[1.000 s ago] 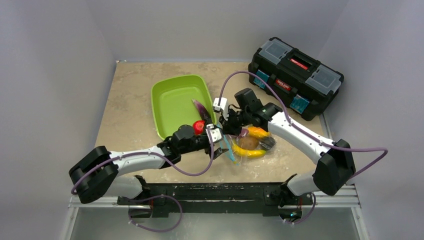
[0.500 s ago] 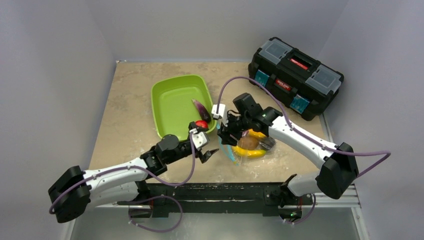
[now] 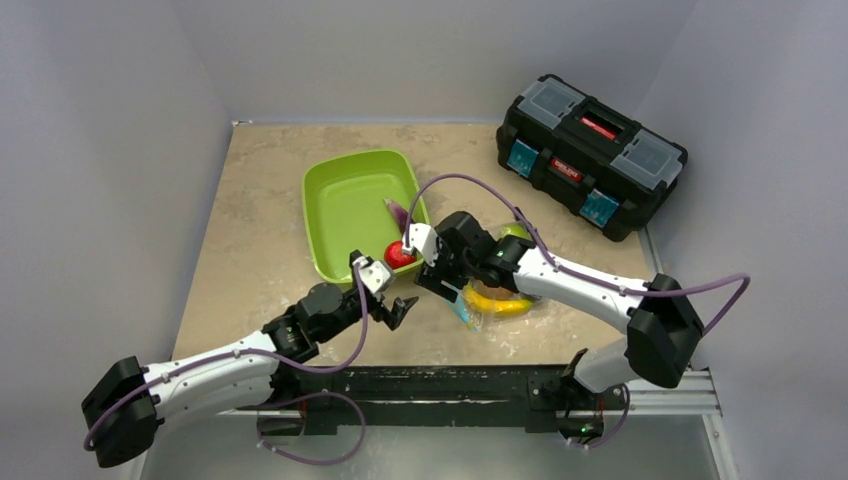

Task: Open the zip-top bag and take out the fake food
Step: Adjust the zipper food storage bag at the center of the board.

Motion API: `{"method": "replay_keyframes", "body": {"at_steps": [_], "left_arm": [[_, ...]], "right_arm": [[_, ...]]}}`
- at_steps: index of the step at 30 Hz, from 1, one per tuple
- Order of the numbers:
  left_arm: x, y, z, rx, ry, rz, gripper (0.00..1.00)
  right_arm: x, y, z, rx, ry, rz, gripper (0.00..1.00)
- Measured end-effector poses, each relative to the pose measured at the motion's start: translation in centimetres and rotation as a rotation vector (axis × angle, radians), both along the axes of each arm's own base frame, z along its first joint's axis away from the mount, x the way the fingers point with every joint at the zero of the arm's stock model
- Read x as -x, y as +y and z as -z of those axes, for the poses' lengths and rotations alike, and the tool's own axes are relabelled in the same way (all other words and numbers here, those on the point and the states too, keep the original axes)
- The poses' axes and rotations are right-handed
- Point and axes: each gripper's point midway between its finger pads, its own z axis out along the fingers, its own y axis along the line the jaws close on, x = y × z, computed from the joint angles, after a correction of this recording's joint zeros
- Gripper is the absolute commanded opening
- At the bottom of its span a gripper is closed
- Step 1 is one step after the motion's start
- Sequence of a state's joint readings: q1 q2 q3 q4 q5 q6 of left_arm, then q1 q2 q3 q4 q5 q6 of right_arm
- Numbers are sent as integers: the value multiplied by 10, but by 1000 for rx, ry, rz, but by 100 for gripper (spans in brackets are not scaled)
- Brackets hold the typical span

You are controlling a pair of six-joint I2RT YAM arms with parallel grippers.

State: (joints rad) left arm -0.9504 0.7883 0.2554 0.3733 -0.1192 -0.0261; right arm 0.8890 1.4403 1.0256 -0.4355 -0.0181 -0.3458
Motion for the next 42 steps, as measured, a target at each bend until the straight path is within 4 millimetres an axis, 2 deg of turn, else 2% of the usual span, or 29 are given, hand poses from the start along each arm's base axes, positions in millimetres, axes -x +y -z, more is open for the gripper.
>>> {"method": "replay_keyframes", "body": {"at_steps": [3, 7, 12, 14, 15, 20, 24, 29, 35, 42], "left_arm": [[0, 0, -1, 8, 3, -3, 100], [0, 0, -1, 7, 3, -1, 99], [2, -4, 12, -31, 25, 23, 93], [3, -8, 21, -59, 43, 41, 91], [3, -9, 24, -72, 49, 49, 91], [1, -25, 31, -107, 65, 99, 85], [-5, -48, 15, -77, 45, 148, 76], [-8, -74, 1, -29, 43, 213, 66], [-2, -88, 17, -22, 99, 274, 65], [1, -97, 23, -29, 122, 313, 64]], "right_arm": [[-6, -5, 5, 49, -51, 44, 66], [-14, -13, 11, 108, -101, 89, 52], [-20, -25, 15, 162, -135, 126, 25], [-21, -27, 15, 171, -142, 135, 5], [-21, -28, 15, 174, -146, 139, 0], [-18, -30, 17, 173, -120, 151, 0], [-13, -27, 17, 141, -59, 142, 0], [-10, -26, 4, 48, 10, 146, 0], [-15, -29, -16, -62, 69, 159, 0], [4, -21, -24, -120, 141, 88, 0]]}}
